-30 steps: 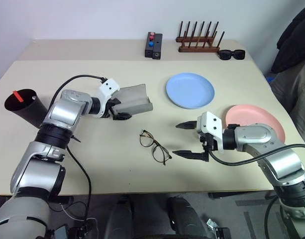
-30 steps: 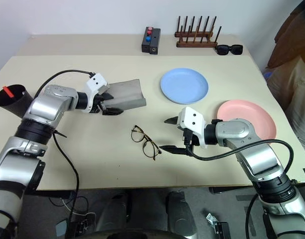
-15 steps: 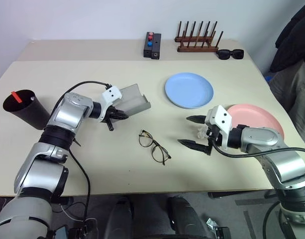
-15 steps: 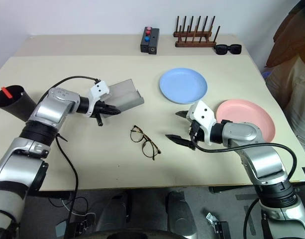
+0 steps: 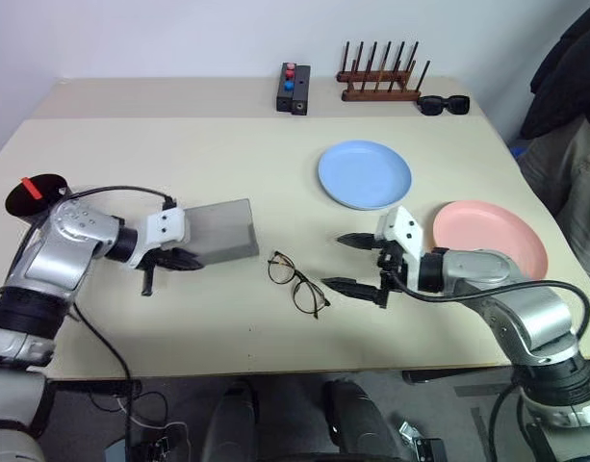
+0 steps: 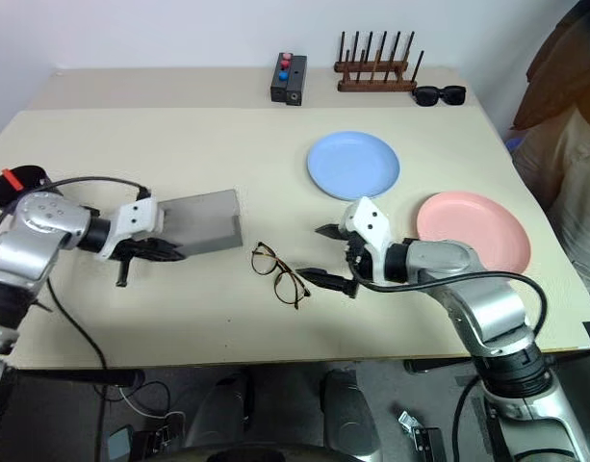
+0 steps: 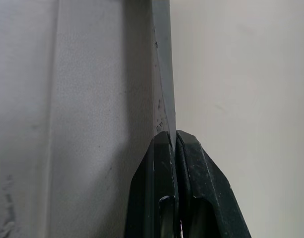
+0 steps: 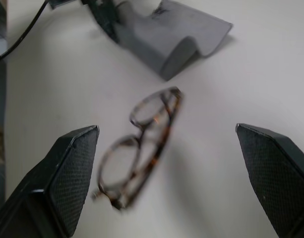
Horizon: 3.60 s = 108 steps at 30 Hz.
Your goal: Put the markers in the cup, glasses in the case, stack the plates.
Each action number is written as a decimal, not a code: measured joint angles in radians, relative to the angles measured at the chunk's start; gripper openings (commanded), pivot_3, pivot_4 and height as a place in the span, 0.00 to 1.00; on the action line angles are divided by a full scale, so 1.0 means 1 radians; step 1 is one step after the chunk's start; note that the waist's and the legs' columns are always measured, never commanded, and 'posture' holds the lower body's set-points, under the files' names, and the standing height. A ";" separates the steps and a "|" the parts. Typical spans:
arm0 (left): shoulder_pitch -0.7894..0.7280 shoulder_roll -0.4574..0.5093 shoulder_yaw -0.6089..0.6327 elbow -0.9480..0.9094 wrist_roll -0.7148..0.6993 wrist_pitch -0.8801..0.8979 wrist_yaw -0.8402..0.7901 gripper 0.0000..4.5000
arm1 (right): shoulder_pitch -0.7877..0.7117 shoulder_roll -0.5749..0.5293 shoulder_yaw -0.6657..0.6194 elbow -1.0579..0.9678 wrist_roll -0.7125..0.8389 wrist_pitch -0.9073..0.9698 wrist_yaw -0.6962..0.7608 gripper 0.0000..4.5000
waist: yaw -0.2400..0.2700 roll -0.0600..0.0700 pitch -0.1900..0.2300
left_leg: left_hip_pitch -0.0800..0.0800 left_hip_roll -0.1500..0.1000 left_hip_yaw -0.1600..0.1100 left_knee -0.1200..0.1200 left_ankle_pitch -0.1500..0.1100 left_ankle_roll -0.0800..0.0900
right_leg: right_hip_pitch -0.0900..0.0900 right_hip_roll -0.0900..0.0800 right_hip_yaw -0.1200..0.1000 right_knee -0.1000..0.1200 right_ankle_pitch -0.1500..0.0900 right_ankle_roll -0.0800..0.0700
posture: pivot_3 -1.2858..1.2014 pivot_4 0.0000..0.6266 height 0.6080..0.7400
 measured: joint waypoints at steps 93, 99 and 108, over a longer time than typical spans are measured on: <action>0.879 -0.155 0.818 -0.674 -0.361 0.314 0.439 0.77 | -0.554 0.358 0.416 0.269 -0.226 0.057 -0.075 0.01 | -0.010 0.000 0.000 | 0.000 0.001 0.001 0.000 -0.001 0.001 | -0.002 -0.001 0.000 0.000 0.001 -0.002 | 0.52 0.24 1.00; 0.950 -0.180 0.848 -0.692 -0.394 0.325 0.437 0.77 | -0.577 0.454 0.477 0.430 -0.303 -0.039 -0.066 0.01 | -0.017 0.000 0.000 | 0.000 0.001 0.002 -0.001 -0.001 0.000 | -0.003 -0.001 -0.001 0.000 0.001 -0.002 | 0.52 0.24 1.00; 0.963 -0.180 0.848 -0.707 -0.414 0.325 0.442 0.77 | -0.558 0.442 0.486 0.465 -0.368 -0.068 -0.037 0.01 | -0.027 0.000 0.000 | 0.000 0.001 0.002 -0.003 -0.001 0.000 | -0.004 -0.001 0.000 0.000 0.001 -0.003 | 0.52 0.24 1.00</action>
